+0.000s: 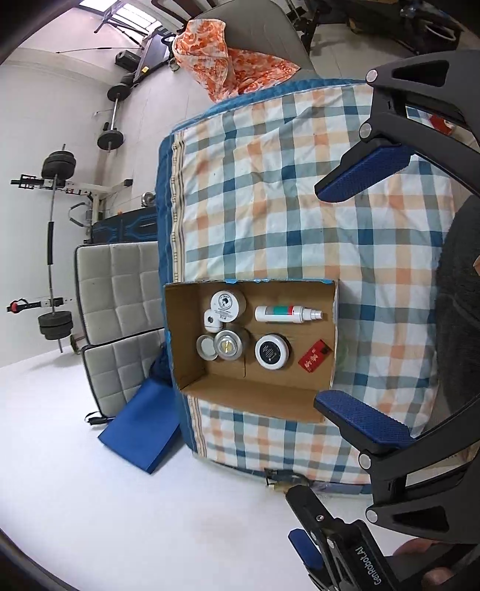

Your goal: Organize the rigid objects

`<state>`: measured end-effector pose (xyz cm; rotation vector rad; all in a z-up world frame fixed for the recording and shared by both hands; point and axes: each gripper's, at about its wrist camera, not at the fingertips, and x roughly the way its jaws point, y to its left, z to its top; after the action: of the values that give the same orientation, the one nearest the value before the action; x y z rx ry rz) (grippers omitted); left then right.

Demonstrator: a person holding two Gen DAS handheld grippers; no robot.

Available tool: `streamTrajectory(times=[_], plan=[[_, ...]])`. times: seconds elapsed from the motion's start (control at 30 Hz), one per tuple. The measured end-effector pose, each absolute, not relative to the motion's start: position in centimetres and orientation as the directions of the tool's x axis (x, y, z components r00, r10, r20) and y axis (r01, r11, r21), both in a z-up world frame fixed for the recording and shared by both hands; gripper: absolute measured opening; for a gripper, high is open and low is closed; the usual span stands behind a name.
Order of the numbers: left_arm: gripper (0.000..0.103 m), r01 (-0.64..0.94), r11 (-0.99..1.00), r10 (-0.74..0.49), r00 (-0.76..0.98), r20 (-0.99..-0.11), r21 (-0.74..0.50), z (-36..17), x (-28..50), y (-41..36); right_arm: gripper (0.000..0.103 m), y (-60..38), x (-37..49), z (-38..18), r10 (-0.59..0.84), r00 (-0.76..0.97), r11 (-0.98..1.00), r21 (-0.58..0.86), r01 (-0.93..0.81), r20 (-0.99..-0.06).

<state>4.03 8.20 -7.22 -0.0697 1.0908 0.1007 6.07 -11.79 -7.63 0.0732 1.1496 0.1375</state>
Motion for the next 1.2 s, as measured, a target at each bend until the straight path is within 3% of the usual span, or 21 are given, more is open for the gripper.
streamTrajectory(times=[0.63,1.2], plan=[[0.102,-0.112,0.993,0.088,0.482,-0.872,0.038,-3.4,1.1,7.0,0.103,-14.6,2.7,-0.5,0.104,0.491,0.995,0.095,-0.042,-0.865],[0.102,-0.105,0.994,0.086,0.489,-0.868,0.04,-3.0,0.8,6.3,0.103,-13.9,2.4,-0.4,0.084,0.502,0.996,0.068,-0.05,-0.861]])
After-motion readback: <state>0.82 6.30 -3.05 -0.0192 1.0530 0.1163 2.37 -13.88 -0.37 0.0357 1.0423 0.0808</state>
